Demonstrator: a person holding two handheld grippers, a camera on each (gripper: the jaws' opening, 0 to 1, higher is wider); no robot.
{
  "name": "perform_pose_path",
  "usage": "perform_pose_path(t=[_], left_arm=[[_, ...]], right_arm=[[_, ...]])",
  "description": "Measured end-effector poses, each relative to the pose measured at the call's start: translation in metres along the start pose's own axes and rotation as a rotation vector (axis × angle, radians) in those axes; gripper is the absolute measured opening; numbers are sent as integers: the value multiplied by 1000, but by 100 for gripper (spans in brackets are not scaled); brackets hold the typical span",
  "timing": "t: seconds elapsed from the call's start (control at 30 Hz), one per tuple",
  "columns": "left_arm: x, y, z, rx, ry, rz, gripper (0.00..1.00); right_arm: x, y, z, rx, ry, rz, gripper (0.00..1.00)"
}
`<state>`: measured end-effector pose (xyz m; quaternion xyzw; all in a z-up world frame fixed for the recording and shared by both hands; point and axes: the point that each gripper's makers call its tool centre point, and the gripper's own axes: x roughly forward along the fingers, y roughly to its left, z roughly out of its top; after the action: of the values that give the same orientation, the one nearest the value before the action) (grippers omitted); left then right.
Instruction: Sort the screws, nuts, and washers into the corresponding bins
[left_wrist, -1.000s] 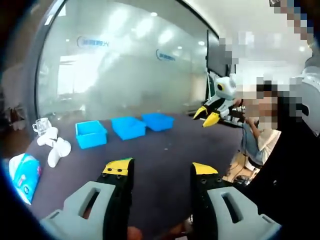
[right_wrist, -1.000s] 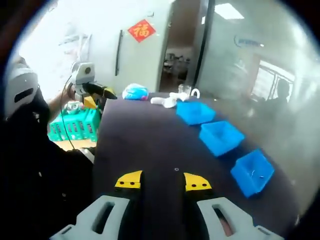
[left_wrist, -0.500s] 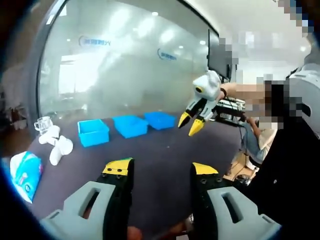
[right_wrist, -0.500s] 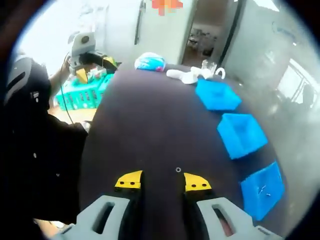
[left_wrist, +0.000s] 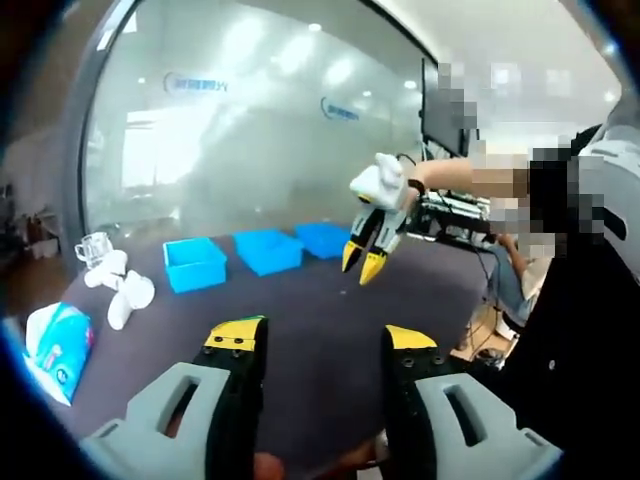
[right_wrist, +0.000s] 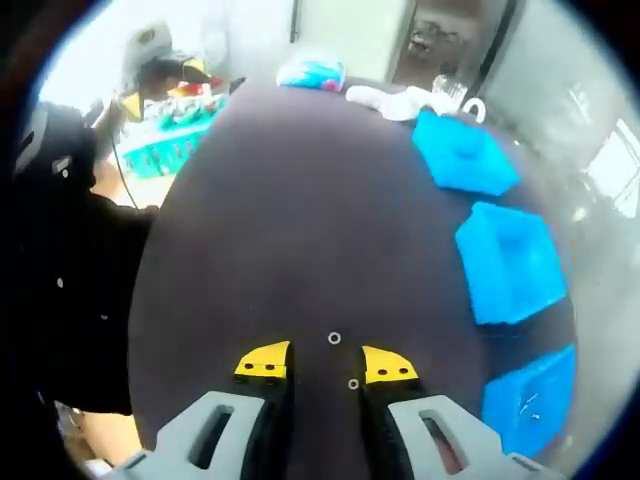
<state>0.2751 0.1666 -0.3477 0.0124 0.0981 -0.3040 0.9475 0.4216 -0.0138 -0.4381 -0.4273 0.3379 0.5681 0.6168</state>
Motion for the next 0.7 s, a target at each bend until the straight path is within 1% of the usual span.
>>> perform_pose_path(t=[0.2,0.3,0.37,0.47,0.7], left_arm=[[1,-2,1,2,1,-5,44],[2,-3,0,1,6,-9,44],[2,-4,0,-3,5,-12,44],[3,-4,-1,-3,7,-13,44],[3,-1,-2,-7,4,3,44]], right_arm=[[13,5,-2,-27,51,41,20],[17,6,0,-18,57,54,18],[20,0,-1,-19,68,59,18],[23,-1,-3,-26,87,59,17],[28,0,-3,-6,100,77,13]])
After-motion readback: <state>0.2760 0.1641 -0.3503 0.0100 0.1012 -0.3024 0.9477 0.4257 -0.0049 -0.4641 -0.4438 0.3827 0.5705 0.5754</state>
